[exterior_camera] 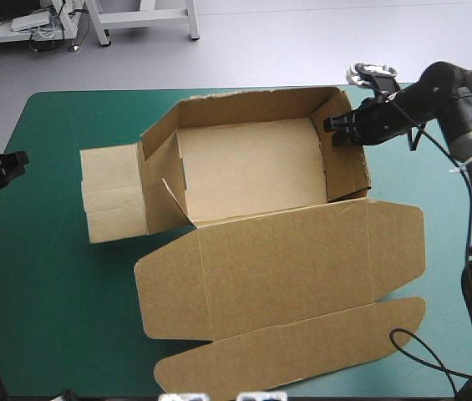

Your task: Fold the box

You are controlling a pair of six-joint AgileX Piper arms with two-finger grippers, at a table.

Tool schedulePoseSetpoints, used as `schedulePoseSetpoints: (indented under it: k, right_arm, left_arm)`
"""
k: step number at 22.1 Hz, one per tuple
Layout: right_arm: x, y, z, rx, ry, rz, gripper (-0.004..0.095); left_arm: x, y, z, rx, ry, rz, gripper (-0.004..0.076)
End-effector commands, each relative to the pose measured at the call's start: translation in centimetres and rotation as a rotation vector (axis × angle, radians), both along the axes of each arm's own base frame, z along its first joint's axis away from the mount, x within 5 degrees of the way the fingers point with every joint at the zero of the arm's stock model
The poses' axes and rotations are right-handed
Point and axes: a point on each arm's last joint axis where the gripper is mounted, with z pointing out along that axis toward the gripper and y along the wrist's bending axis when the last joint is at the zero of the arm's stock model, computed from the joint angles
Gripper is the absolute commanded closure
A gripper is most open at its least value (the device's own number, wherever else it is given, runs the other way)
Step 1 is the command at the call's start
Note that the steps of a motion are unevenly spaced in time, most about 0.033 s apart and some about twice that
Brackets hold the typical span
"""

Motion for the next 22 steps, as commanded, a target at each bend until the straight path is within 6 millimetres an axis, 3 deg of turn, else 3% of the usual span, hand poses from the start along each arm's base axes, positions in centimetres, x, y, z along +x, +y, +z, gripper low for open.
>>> schedulePoseSetpoints:
  k: [1, 3, 5, 10, 15, 19, 22]
  right_arm:
    - [-3.4, -1.2, 5.9, 0.185, -0.138, -0.005, 0.0921]
    - [-5.0, -3.0, 8.4, 0.299, -0.204, -0.043, 0.0921]
    - [-6.3, -3.5, 10.0, 0.360, -0.253, -0.043, 0.0921]
    - [-8.2, -3.1, 12.0, 0.447, -0.312, -0.006, 0.0921]
    - [-8.5, -2.2, 12.3, 0.466, -0.311, 0.027, 0.0921]
    - [-8.3, -1.2, 12.1, 0.442, -0.332, 0.057, 0.0921]
    - [-8.0, -1.2, 11.9, 0.441, -0.325, 0.052, 0.0921]
  left_arm:
    - [-0.4, -0.1, 2.2, -0.058, -0.137, 0.017, 0.0717]
    - [0.2, -0.6, 2.3, -0.151, -0.186, -0.073, 0.0717]
    - [0.6, -1.0, 2.4, -0.233, -0.229, -0.127, 0.0717]
    - [0.9, -2.0, 2.8, -0.411, -0.272, -0.261, 0.0717]
    - [1.1, -3.9, 4.4, -0.520, -0.366, -0.323, 0.0717]
    - [1.1, -9.0, 5.7, -0.594, -0.384, -0.497, 0.0717]
    - [1.0, -10.9, 6.0, -0.602, -0.376, -0.564, 0.0717]
